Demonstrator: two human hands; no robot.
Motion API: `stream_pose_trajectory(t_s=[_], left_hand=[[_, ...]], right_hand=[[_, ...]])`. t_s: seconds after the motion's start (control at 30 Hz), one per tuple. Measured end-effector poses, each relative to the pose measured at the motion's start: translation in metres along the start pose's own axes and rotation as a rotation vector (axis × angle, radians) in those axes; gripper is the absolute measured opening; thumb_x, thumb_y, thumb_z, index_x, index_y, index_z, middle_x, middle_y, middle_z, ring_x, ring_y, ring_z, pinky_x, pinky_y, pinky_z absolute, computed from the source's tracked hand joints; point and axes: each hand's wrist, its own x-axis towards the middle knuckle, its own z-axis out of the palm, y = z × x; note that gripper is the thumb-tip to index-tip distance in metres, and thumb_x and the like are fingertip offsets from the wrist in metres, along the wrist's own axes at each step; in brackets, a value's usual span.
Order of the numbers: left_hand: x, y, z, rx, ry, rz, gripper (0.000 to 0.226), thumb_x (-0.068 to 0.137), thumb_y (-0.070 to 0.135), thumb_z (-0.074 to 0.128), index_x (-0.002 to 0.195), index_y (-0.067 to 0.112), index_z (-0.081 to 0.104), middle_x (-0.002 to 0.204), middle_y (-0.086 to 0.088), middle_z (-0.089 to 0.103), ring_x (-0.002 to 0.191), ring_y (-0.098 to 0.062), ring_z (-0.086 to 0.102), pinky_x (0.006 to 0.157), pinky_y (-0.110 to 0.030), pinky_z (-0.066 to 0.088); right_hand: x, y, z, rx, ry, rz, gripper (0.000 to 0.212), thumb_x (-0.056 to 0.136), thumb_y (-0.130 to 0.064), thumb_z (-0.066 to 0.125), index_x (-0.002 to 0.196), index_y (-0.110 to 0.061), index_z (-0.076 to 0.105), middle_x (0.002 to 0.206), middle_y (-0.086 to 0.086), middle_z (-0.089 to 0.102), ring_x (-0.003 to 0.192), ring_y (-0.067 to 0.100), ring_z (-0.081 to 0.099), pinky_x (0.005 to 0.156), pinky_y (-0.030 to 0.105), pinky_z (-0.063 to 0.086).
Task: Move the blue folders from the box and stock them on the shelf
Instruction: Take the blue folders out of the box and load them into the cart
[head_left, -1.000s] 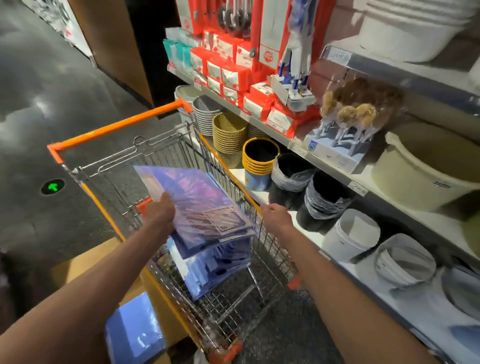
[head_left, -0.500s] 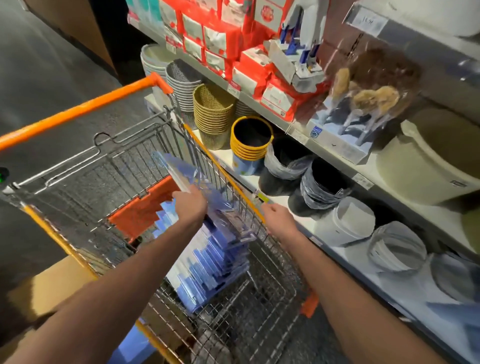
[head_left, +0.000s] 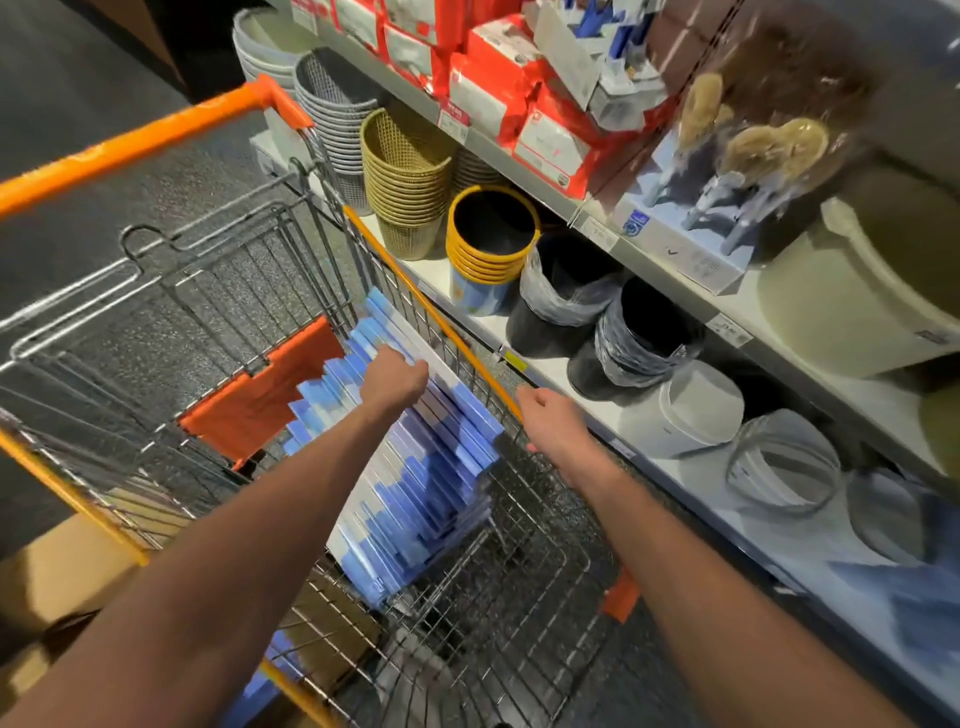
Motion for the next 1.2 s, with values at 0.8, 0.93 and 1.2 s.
stream_pose_trajectory(t_s=[0.8, 0.93, 1.2], left_hand=[[-0.36, -0.141, -0.056, -0.35, 0.354, 0.243, 0.014, 0.103, 0.022, 0.054, 0.108, 0.01, 0.06, 0.087, -0.007, 0.074, 0.059, -0.021, 0.071, 0.059, -0.035, 0.055], [-0.436, -0.19, -0.047, -0.369, 0.451, 0.142, 0.011, 0.103, 0.02, 0.053, 0.103, 0.011, 0.06, 0.089, -0.006, 0.075, 0.059, -0.017, 0.069, 0.047, -0.016, 0.045], [-0.511, -0.273, -0.048, -0.357, 0.529, -0.001, 0.017, 0.104, 0.026, 0.052, 0.112, 0.014, 0.06, 0.099, -0.005, 0.074, 0.075, -0.016, 0.074, 0.067, -0.036, 0.062]], right_hand=[[-0.217, 0.076, 0.064, -0.085, -0.299, -0.523, 0.047, 0.1, -0.04, 0.043, 0.099, 0.0, 0.068, 0.104, 0.02, 0.07, 0.098, 0.04, 0.065, 0.09, 0.057, 0.051], [-0.275, 0.107, 0.085, -0.122, -0.408, -0.59, 0.052, 0.098, -0.042, 0.041, 0.095, 0.003, 0.066, 0.097, 0.021, 0.07, 0.088, 0.04, 0.066, 0.081, 0.057, 0.054], [-0.343, 0.139, 0.116, -0.183, -0.598, -0.605, 0.042, 0.102, -0.037, 0.042, 0.08, -0.004, 0.057, 0.075, 0.013, 0.054, 0.068, 0.021, 0.051, 0.066, 0.034, 0.037]])
